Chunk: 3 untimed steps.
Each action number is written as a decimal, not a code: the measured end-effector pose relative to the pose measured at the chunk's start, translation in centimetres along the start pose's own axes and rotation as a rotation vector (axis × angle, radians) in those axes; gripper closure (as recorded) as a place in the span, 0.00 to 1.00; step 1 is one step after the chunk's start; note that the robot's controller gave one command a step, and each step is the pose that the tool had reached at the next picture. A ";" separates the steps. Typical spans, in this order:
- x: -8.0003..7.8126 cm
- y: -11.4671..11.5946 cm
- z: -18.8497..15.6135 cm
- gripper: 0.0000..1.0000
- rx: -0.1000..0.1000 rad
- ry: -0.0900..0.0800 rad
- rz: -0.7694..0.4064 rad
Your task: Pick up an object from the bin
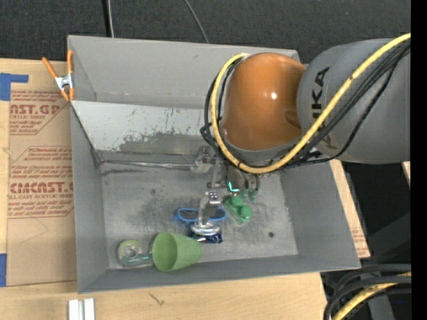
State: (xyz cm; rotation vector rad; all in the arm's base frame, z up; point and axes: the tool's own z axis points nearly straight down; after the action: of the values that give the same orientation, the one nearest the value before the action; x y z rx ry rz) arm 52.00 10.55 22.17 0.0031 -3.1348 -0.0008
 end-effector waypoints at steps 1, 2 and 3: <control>3.2 3.9 14.7 0.00 0.002 -0.020 -0.229; 2.3 9.7 12.2 0.00 -0.002 -0.009 -0.020; 1.7 13.1 12.2 0.00 0.010 -0.006 -0.228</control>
Offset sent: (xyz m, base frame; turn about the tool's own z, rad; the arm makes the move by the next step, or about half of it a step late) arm -0.0378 0.0392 -0.1517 -0.2306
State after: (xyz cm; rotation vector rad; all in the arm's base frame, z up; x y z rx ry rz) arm 50.20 23.67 9.99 0.3607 -3.1196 0.0134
